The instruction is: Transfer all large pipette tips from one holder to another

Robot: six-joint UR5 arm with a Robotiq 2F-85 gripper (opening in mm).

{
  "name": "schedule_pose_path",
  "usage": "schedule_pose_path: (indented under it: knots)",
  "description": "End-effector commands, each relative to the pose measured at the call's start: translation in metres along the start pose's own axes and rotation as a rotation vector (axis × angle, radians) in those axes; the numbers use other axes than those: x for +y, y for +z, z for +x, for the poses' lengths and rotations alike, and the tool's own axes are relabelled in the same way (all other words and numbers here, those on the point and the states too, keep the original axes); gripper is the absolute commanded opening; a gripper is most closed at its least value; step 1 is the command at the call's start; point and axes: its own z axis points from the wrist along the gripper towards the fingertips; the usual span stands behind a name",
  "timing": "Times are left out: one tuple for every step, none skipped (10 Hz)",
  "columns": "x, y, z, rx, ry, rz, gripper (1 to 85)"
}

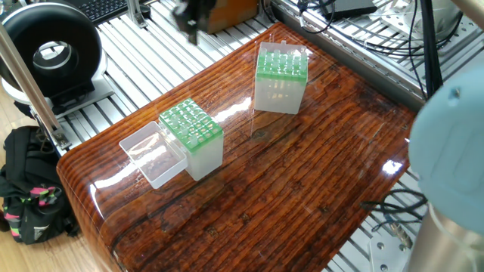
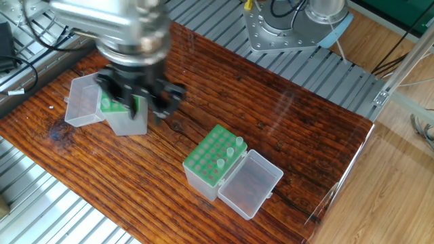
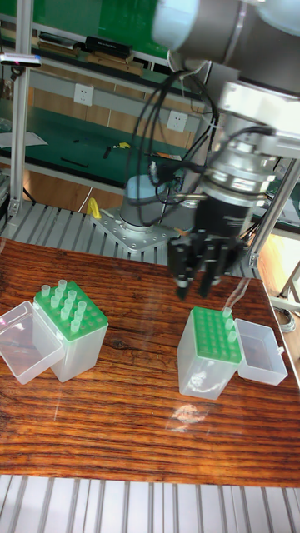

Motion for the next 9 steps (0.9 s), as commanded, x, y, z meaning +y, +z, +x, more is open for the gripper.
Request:
schedule_pose_path:
  knots:
    - [-0.032, 0.003, 0.017, 0.004, -0.047, 0.009, 41.3]
    - [-0.032, 0.0, 0.023, 0.022, -0.048, 0.001, 41.7]
    - [-0.032, -0.002, 0.026, 0.033, -0.032, -0.001, 41.3]
    - [-0.041, -0.003, 0.028, 0.037, -0.024, 0.017, 40.7]
    - [-0.055, -0.001, 0.035, 0.052, -0.052, 0.044, 40.7]
    - [-0.058, 0.005, 0.048, 0.087, -0.069, 0.039, 40.7]
    - [-0.066, 0.015, 0.057, 0.098, -0.082, 0.052, 40.3]
    - [-0.075, 0.023, 0.065, 0.093, -0.092, 0.06, 39.7]
    - [-0.078, 0.029, 0.071, 0.086, -0.099, 0.047, 39.3]
